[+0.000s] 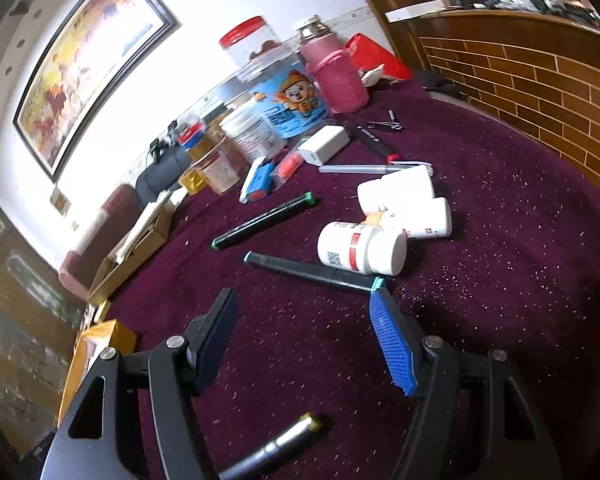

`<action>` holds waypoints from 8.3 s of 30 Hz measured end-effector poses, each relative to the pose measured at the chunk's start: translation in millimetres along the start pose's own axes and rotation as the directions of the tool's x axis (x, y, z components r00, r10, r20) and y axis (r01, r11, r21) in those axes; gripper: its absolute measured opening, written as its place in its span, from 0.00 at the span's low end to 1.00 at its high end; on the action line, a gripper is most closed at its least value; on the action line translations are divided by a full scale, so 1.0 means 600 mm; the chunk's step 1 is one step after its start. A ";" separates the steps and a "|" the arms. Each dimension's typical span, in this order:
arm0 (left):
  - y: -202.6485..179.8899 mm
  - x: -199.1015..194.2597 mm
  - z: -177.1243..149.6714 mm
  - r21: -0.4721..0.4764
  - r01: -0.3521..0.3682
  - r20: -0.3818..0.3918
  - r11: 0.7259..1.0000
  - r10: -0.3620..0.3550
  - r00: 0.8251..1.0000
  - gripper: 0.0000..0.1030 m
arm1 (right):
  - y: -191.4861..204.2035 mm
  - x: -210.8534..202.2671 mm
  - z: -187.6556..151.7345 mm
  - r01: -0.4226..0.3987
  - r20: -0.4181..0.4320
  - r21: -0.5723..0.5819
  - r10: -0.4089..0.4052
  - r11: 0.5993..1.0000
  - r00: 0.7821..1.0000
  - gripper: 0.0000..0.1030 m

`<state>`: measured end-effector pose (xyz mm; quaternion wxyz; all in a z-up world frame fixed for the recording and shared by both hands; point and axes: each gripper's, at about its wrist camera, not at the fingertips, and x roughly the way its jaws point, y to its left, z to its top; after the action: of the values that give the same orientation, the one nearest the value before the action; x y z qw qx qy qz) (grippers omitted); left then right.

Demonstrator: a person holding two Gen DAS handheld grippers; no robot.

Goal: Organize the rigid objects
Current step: 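Grasp a black marker with the left gripper while the right gripper grasps another black marker, then carry both black markers into the white tray and release them, then move both grippers back toward the white bottles on the tablecloth, then grasp the white pill bottle with the left gripper while the right gripper grasps the orange-capped bottle, then carry both white bottles into the white tray and release them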

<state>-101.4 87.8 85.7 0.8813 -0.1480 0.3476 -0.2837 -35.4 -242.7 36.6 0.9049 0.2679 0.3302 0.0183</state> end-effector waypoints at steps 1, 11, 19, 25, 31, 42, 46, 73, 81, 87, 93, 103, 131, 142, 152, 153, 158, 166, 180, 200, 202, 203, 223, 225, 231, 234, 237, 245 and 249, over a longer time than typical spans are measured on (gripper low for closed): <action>0.006 -0.008 0.001 -0.004 0.004 0.009 1.000 -0.004 1.000 0.00 | 0.010 0.000 0.003 -0.004 -0.020 -0.035 0.004 0.999 1.000 0.61; -0.091 0.104 -0.041 0.322 -0.071 -0.152 0.944 0.126 0.980 0.17 | 0.026 -0.044 0.009 0.051 -0.128 -0.181 -0.075 0.982 0.989 0.61; -0.156 0.265 -0.079 0.590 -0.208 -0.170 0.780 0.372 0.912 0.16 | 0.019 -0.023 0.018 0.065 -0.182 -0.261 -0.115 0.963 0.977 0.61; -0.081 0.202 -0.052 0.331 -0.116 -0.274 0.937 0.213 0.938 0.12 | 0.034 0.033 0.047 0.042 -0.208 -0.304 -0.110 0.952 0.972 0.61; -0.023 0.079 -0.027 0.096 -0.010 -0.181 0.995 0.028 0.983 0.09 | 0.094 0.111 0.053 0.020 -0.262 -0.458 -0.156 0.889 0.953 0.61; 0.064 -0.025 -0.012 -0.057 0.000 -0.043 0.998 -0.002 0.999 0.08 | 0.119 0.200 0.038 0.069 -0.329 -0.564 -0.300 0.823 0.895 0.23; 0.076 -0.036 -0.007 -0.069 0.023 -0.011 0.997 -0.024 1.000 0.07 | 0.117 0.180 0.025 0.058 -0.348 -0.523 -0.274 0.851 0.896 0.12; -0.004 0.037 -0.083 0.643 -0.076 -0.346 0.762 0.378 0.859 0.27 | 0.157 0.010 -0.122 -0.370 -0.454 -0.186 0.254 0.910 0.854 0.12; 0.001 0.063 -0.085 0.598 -0.104 -0.343 0.795 0.371 0.863 0.11 | 0.156 0.016 -0.146 -0.404 -0.472 -0.132 0.301 0.905 0.829 0.13; 0.030 -0.023 -0.055 0.350 -0.083 -0.263 0.933 0.182 0.948 0.11 | 0.207 0.005 -0.143 -0.484 -0.484 -0.103 0.381 0.869 0.788 0.13; 0.136 -0.134 -0.014 0.061 -0.105 -0.147 0.993 0.113 0.983 0.11 | 0.324 0.032 -0.164 -0.566 -0.553 -0.100 0.428 0.818 0.715 0.13; 0.339 -0.164 -0.014 -0.232 -0.399 -0.206 0.887 0.356 0.912 0.12 | 0.489 0.146 -0.263 -0.535 -0.683 -0.098 0.334 0.839 0.650 0.13; 0.292 -0.346 -0.043 -0.498 -0.321 0.115 0.805 0.428 0.896 0.43 | 0.561 0.048 -0.297 -0.647 -0.626 -0.294 0.369 0.703 0.687 0.24; 0.195 -0.288 0.028 -0.383 -0.230 0.237 0.895 0.336 0.912 0.55 | 0.418 -0.046 -0.153 -0.605 -0.388 -0.267 0.492 0.750 0.780 0.52; 0.077 -0.049 0.054 -0.226 -0.126 -0.002 0.966 0.129 0.992 0.55 | 0.016 -0.049 0.095 -0.134 -0.016 -0.006 0.134 0.991 0.991 0.51; 0.067 -0.033 0.055 -0.220 -0.124 -0.020 0.968 0.122 0.992 0.55 | -0.003 -0.038 0.101 -0.145 -0.020 0.032 0.146 0.989 0.989 0.51; 0.003 0.059 0.047 -0.119 -0.135 -0.152 0.984 0.116 0.982 0.55 | -0.048 0.025 0.106 -0.083 -0.063 0.013 0.084 0.996 0.994 0.51; -0.006 0.103 0.019 -0.050 -0.192 -0.199 0.980 0.179 0.964 0.55 | -0.057 0.071 0.083 -0.075 -0.129 -0.061 0.067 0.995 0.989 0.51; -0.011 0.152 0.028 -0.020 -0.196 -0.243 0.980 0.185 0.952 0.55 | 0.000 0.075 0.048 -0.314 -0.272 -0.165 0.263 0.935 0.926 0.49; -0.112 0.440 0.071 0.403 -0.220 -0.235 0.888 0.333 0.913 0.41 | -0.171 0.070 0.119 0.061 -0.029 0.179 -0.057 0.982 0.998 0.59; -0.103 0.424 0.070 0.378 -0.205 -0.248 0.903 0.313 0.917 0.30 | -0.152 0.076 0.110 0.007 -0.066 0.136 0.002 0.991 0.998 0.59; -0.097 0.416 0.070 0.358 -0.200 -0.255 0.912 0.301 0.919 0.30 | -0.143 0.083 0.105 0.014 -0.094 0.110 -0.004 0.994 0.996 0.59; 0.023 0.092 0.029 0.013 -0.145 -0.122 0.989 0.146 0.982 0.31 | -0.061 0.103 0.069 0.159 -0.105 -0.177 -0.180 0.971 0.978 0.47; 0.048 0.037 0.020 -0.018 -0.168 -0.102 0.986 0.166 0.981 0.31 | -0.059 0.105 0.068 0.181 -0.101 -0.183 -0.202 0.966 0.974 0.41; 0.130 -0.086 -0.018 -0.147 -0.261 -0.061 0.954 0.254 0.965 0.31 | -0.047 0.104 0.063 0.266 -0.106 -0.212 -0.293 0.940 0.950 0.24; 0.168 -0.112 -0.033 -0.198 -0.300 -0.067 0.933 0.292 0.954 0.31 | -0.047 0.082 0.048 0.196 -0.155 -0.136 -0.216 0.971 0.964 0.24; 0.193 -0.115 -0.038 -0.219 -0.329 -0.091 0.918 0.317 0.944 0.31 | -0.035 0.059 0.024 0.084 -0.192 -0.040 -0.090 0.996 0.977 0.24; 0.247 -0.079 -0.074 -0.274 -0.354 -0.161 0.894 0.320 0.934 0.33 | 0.123 0.030 -0.054 -0.165 -0.304 -0.095 0.129 0.982 0.944 0.24; 0.253 -0.110 -0.075 -0.307 -0.321 -0.123 0.896 0.297 0.947 0.36 | 0.225 0.037 -0.105 -0.310 -0.393 -0.109 0.246 0.944 0.886 0.24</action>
<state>-112.0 245.3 18.5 0.8656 -0.2227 0.4405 -0.0845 -36.8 -93.1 50.4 0.8325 0.2267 0.4518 0.2266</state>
